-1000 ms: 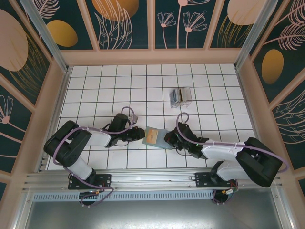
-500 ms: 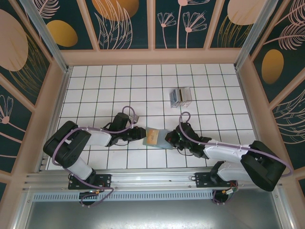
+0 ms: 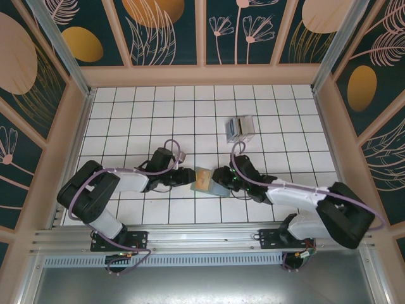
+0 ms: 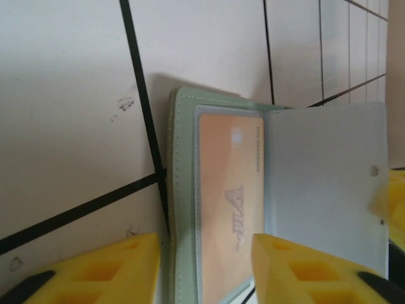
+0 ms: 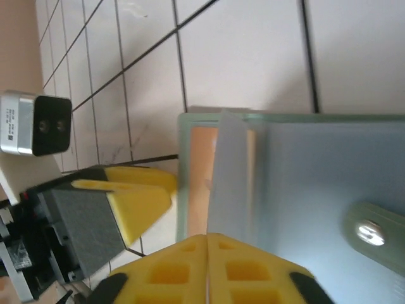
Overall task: Put the credit cards into the card holder
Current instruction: Flip over the card slot in the card holder, then pick up the credit card from the storage box.
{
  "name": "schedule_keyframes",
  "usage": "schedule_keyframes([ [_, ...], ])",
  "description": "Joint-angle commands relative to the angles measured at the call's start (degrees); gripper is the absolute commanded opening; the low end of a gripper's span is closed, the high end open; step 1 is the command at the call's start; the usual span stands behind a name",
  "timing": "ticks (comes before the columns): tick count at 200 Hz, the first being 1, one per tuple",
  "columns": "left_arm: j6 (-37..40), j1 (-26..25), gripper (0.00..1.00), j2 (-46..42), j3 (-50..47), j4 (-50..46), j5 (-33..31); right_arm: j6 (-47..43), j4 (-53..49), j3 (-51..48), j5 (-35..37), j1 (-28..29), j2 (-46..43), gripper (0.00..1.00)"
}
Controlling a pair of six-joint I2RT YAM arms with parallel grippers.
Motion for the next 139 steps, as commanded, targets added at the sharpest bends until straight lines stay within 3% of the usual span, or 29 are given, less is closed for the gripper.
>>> schedule_keyframes([
  [1, -1.54, 0.62, 0.50, -1.27, -2.04, 2.23, -1.95, -0.92, 5.95, 6.65, -6.73, 1.15, 6.49, 0.37],
  [20, -2.53, 0.90, 0.56, -2.93, -1.60, 2.01, -0.25, -2.73, 1.24, 11.53, -8.79, 1.36, 7.98, 0.43],
  [79, 3.73, 1.22, 0.59, -4.51, 3.63, -8.85, -2.49, -17.78, -21.32, 12.28, 6.57, -5.38, -7.69, 0.66],
  [96, 5.20, 1.22, 0.59, -4.23, 5.17, -12.27, -5.82, -23.57, -25.98, 14.28, 9.89, -9.62, -9.53, 0.69],
  [118, 5.64, 1.24, 0.59, -5.19, 6.56, -14.08, -7.17, -27.87, -28.30, 16.91, 9.12, -16.87, -9.34, 0.71],
  [125, 5.97, 1.28, 0.59, -6.07, 6.82, -14.71, -7.94, -28.44, -28.13, 17.38, 9.00, -19.36, -8.99, 0.81],
  [130, 6.40, 1.29, 0.59, -6.92, 7.07, -15.52, -8.66, -29.00, -27.59, 17.60, 8.84, -20.61, -8.79, 0.97],
  [139, 6.97, 1.24, 0.59, -8.48, 7.74, -17.41, -10.27, -30.17, -26.97, 18.48, 7.30, -22.98, -7.83, 0.99],
])
